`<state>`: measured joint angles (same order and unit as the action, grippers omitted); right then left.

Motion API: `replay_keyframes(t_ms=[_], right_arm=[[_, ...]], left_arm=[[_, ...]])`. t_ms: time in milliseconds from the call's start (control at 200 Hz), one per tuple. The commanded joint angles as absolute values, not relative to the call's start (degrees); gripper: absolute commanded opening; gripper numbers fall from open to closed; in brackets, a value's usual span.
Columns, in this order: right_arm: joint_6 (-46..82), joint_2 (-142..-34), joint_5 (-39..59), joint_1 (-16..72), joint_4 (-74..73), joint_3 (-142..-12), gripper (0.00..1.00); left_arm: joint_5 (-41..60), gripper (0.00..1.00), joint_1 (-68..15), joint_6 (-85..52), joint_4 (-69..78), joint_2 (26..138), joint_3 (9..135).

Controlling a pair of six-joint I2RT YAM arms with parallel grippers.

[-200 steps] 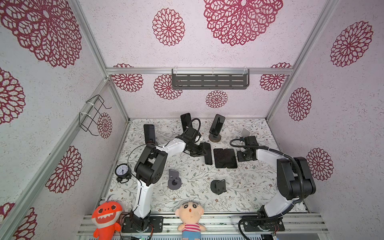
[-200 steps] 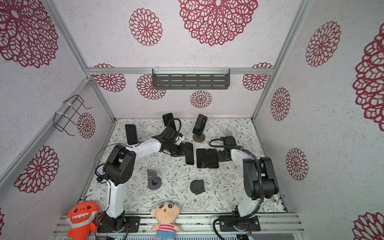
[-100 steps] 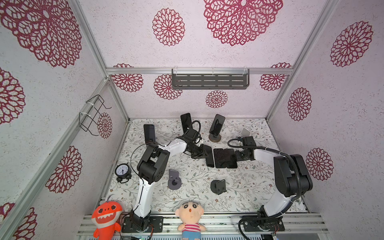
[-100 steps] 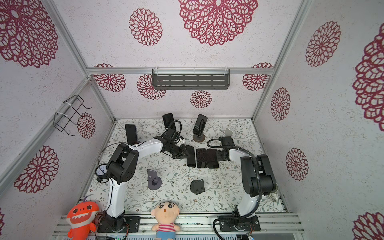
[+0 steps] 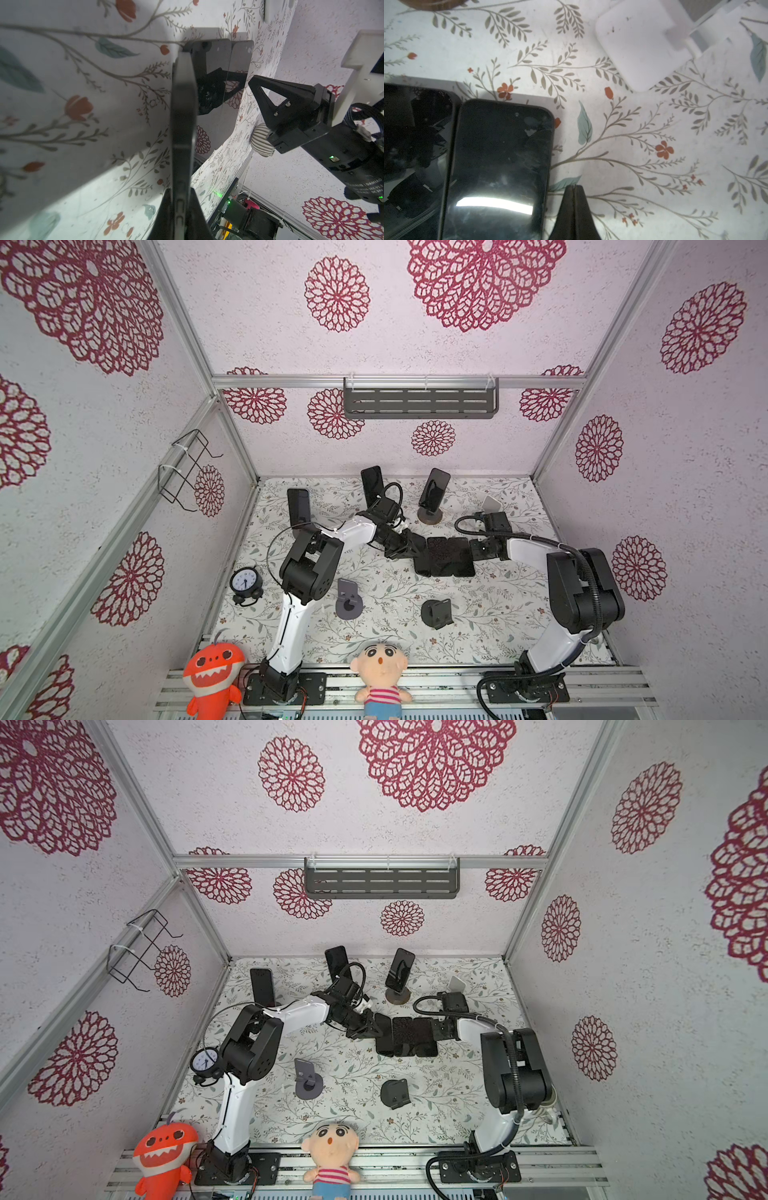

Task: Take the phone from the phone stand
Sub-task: 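Press the phone flat and open the left gripper to release it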

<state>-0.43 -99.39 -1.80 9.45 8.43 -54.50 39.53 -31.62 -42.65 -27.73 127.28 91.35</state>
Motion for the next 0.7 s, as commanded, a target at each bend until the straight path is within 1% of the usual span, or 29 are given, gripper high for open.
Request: replay_keyframes(t_ms=[0, 255, 360, 691], right_arm=[[-0.3, -100.2, -3.1, 9.7, 8.1, -54.6, 0.00], [-0.4, -101.4, -2.7, 9.8, 8.1, -54.8, 0.00], [-0.4, -101.8, -2.2, 9.8, 8.1, -54.9, 0.00], [-0.4, -101.9, -1.4, 10.3, 8.1, -54.6, 0.00]], left_arm=[[34.7, 0.10, -31.4, -41.2, -31.2, 129.5, 92.6], [34.9, 0.14, -31.3, -40.8, -31.8, 130.8, 93.9], [35.5, 0.17, -31.1, -40.1, -32.0, 131.2, 94.4], [34.3, 0.18, -30.8, -40.3, -32.7, 132.0, 95.1]])
